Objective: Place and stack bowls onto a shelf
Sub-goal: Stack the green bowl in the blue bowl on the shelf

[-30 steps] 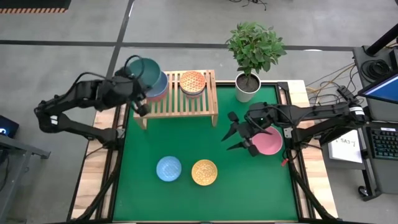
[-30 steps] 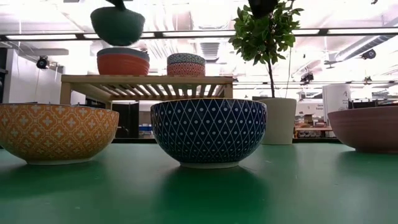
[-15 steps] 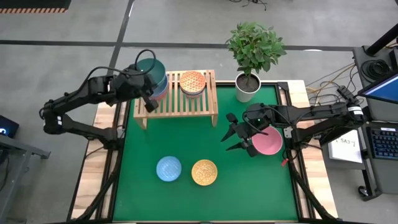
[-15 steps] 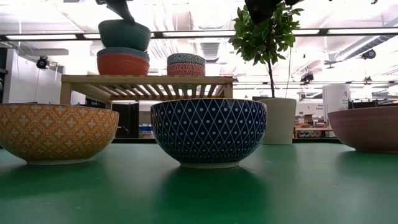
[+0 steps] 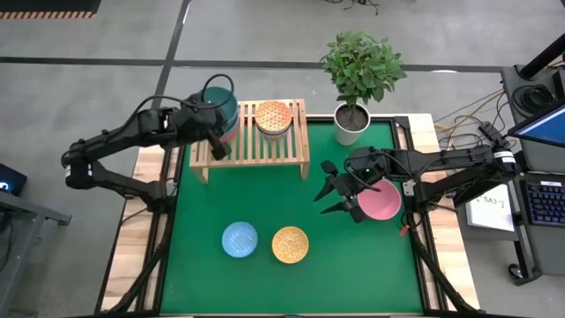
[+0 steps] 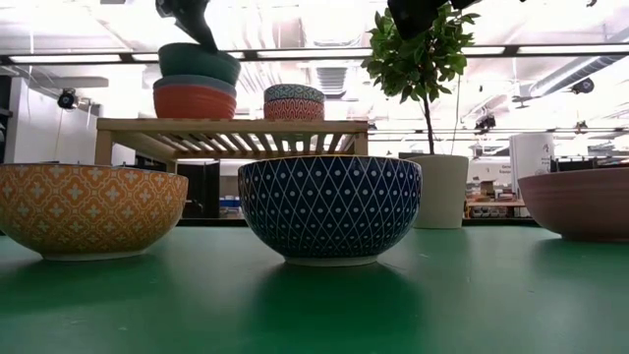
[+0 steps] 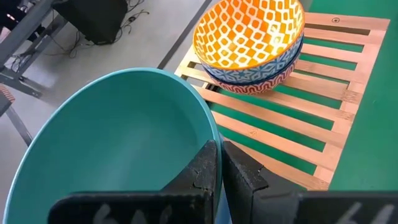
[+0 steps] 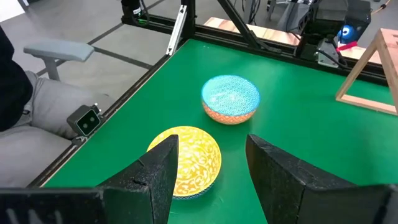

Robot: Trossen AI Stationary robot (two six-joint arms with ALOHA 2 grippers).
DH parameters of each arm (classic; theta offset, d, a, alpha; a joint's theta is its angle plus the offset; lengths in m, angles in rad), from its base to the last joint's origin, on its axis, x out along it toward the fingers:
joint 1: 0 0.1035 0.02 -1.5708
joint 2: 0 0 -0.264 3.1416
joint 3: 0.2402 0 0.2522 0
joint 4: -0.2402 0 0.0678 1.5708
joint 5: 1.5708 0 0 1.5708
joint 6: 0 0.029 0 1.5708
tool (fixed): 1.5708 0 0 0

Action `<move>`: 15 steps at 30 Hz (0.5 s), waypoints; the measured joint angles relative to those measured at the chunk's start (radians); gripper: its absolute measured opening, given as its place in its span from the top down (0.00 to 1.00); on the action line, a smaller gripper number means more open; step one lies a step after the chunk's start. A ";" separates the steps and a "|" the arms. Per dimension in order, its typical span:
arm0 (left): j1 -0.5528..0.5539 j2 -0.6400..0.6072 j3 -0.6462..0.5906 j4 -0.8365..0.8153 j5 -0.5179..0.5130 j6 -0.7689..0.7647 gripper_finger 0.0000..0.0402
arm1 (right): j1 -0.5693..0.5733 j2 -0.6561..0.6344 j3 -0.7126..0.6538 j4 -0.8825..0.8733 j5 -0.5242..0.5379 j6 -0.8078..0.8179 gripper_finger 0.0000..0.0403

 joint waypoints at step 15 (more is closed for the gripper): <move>0.002 -0.003 0.000 -0.018 -0.003 -0.020 0.79 | 0.000 0.000 0.000 -0.001 0.000 0.006 0.56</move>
